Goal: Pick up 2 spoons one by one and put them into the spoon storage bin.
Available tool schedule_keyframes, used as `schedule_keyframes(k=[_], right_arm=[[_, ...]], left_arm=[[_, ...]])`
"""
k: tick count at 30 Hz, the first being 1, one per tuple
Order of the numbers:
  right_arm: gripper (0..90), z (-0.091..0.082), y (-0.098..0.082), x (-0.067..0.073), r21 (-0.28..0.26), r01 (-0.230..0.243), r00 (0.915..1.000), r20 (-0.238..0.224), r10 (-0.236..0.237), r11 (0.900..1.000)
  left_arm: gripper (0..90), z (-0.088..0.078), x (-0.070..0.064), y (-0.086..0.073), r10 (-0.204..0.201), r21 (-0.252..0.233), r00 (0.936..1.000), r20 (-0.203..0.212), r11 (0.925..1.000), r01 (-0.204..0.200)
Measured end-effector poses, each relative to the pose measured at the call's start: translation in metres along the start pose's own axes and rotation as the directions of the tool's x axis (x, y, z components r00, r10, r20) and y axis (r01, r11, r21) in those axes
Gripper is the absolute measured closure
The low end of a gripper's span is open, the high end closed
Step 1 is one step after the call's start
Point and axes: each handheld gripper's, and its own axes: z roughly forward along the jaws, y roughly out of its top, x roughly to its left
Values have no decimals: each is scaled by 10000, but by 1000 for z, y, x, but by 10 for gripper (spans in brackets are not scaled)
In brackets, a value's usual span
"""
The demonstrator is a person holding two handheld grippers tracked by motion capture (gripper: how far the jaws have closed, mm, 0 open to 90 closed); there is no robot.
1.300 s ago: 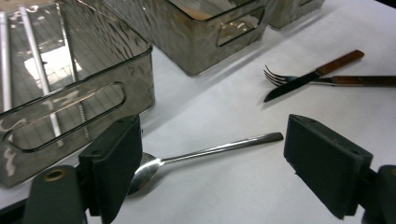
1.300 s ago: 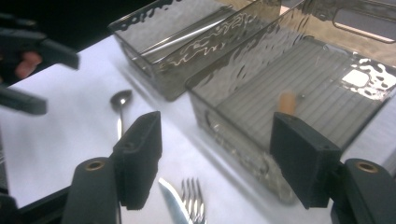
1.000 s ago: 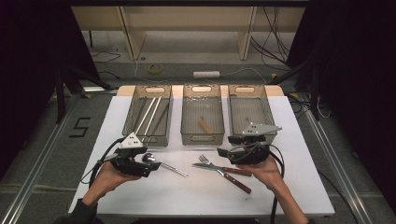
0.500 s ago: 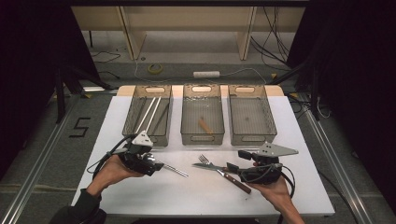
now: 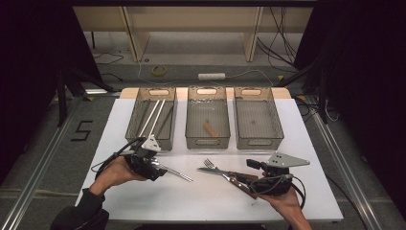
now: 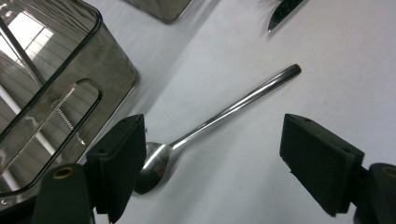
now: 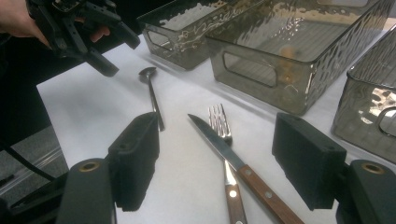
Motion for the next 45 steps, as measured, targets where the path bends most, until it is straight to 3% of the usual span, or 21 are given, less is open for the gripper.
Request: schedule_keyframes(k=[7, 10, 13, 17, 19, 24, 25, 30, 34, 40, 44, 45], right_arm=[[314, 0, -3, 3, 97, -82, 9999, 142, 80, 9999], [314, 0, -4, 4, 94, -103, 9999, 105, 102, 9999], [314, 0, -5, 5, 159, -77, 9999, 84, 76, 9998], [315, 1, -6, 4, 238, -135, 9998, 121, 133, 9996], [315, 1, -6, 4, 261, -185, 9998, 116, 182, 9995], [316, 2, -6, 4, 273, -227, 9997, 65, 226, 9994], [316, 2, -6, 4, 261, -203, 9998, 49, 202, 9995], [317, 2, -6, 3, 285, -272, 9996, 11, 272, 9992], [319, 2, -6, 3, 266, -275, 9996, -29, 276, 9993], [323, 3, -7, 0, 238, -518, 9983, -240, 523, 9984], [323, 3, -7, 0, 236, -503, 9983, -289, 510, 9985], [324, 4, -7, 0, 267, -493, 9983, -302, 501, 9984]], left_arm=[[251, 5, 2, 4, 211, 312, 9997, -113, 9993, -207], [309, 7, 3, 6, 466, 352, 9988, -154, 9983, -460], [361, 11, 3, 8, 889, 684, 9959, -164, 9938, -876], [405, 14, 1, 10, 1071, 864, 9942, -42, 9906, -1064], [417, 16, 1, 11, 1417, 1083, 9899, 96, 9839, -1419], [461, 25, 1, 13, 1700, 1446, 9847, 375, 9741, -1737], [474, 27, 1, 14, 1829, 1617, 9821, 443, 9688, -1877], [492, 34, 2, 13, 2161, 1905, 9750, 513, 9563, -2220], [497, 39, 0, 14, 2280, 1849, 9726, 461, 9548, -2326], [501, 44, 0, 16, 2725, 2211, 9599, 655, 9341, -2803], [510, 49, 2, 17, 2834, 2302, 9567, 668, 9286, -2912], [519, 50, 2, 16, 2800, 2257, 9576, 682, 9306, -2882]])
